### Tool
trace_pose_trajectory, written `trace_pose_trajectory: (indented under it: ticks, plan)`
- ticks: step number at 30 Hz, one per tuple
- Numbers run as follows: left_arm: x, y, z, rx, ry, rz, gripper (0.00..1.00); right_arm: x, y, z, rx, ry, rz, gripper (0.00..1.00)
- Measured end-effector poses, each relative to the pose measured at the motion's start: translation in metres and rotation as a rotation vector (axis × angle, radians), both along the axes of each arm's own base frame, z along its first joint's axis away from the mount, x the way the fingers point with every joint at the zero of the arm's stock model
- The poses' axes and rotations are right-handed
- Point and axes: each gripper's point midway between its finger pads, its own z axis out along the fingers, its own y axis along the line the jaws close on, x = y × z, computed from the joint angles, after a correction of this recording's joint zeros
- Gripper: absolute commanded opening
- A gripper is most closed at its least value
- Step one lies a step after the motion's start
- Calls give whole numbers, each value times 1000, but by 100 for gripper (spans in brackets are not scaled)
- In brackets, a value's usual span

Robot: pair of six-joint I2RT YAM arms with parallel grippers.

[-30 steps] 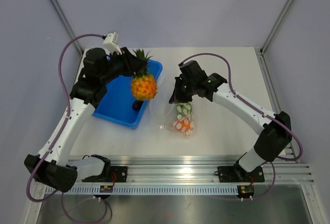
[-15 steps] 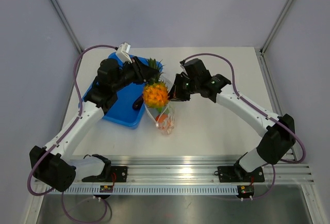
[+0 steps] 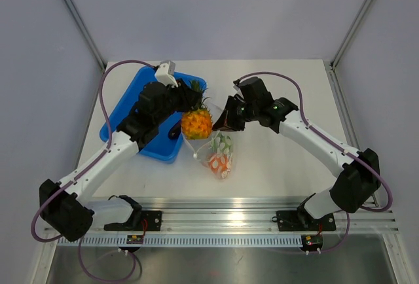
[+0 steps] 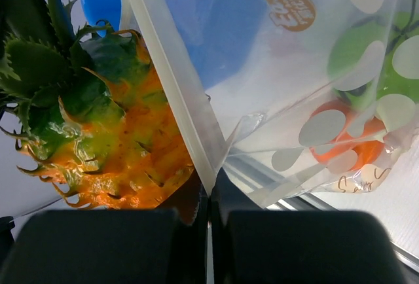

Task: Place the food in the zip-top bag and seal the zipper
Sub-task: Place the fake fruit in the zipper food storage bag.

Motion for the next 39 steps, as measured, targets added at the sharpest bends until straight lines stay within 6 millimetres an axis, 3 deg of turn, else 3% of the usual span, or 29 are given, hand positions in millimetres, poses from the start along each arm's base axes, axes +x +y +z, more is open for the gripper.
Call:
trace_pose_trajectory:
  ticks: [16,26,39]
  plan:
    - [-5,-15,5,162,-158,104,0,-4,-2,-8,2,50,-13,0]
    - [-8,-14,-15,219,-178,81,0,-6,-1,-6,14,56,-3,0]
    - [-9,-14,-16,282,-215,127,0,-8,-2,-8,4,60,-1,0]
